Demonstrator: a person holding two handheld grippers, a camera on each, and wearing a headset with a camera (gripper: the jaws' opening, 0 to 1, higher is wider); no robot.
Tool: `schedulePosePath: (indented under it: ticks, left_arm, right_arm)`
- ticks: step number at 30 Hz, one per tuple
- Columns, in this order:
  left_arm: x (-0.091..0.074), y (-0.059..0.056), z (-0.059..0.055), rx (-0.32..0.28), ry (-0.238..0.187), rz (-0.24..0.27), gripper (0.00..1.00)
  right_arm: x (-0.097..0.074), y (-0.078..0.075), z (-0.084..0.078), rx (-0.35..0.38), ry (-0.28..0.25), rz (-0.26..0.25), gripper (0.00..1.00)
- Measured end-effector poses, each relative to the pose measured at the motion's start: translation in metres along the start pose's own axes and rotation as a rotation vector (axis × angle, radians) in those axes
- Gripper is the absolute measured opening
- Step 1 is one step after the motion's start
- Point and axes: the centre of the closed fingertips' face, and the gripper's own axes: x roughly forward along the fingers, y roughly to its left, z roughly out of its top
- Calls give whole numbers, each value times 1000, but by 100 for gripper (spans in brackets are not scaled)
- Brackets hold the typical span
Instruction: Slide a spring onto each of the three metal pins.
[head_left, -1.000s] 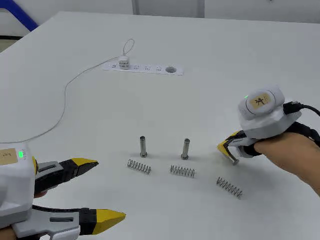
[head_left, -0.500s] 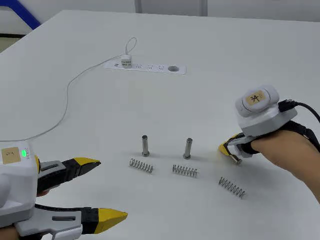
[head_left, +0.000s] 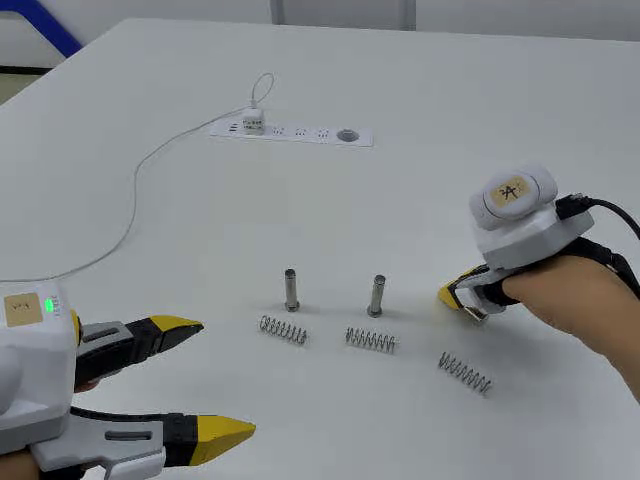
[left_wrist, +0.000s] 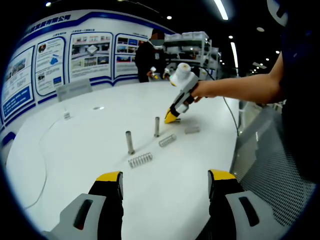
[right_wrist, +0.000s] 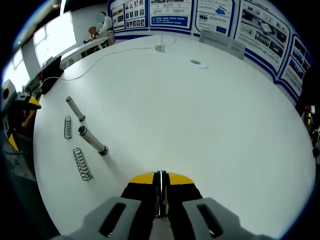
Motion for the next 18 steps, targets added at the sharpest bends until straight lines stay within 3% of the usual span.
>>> schedulePosePath:
  ticks: [6, 9, 18]
  left_arm:
    - [0, 0, 1, 3, 0, 2, 70]
    - [-1, 0, 1, 3, -2, 2, 69]
    - [0, -2, 0, 10, 7, -6, 68]
  right_arm:
    - [-3, 0, -1, 34, -28, -8, 8]
    - [-12, 5, 2, 67, -61, 16, 8]
    - [-36, 10, 2, 42, -94, 2, 9]
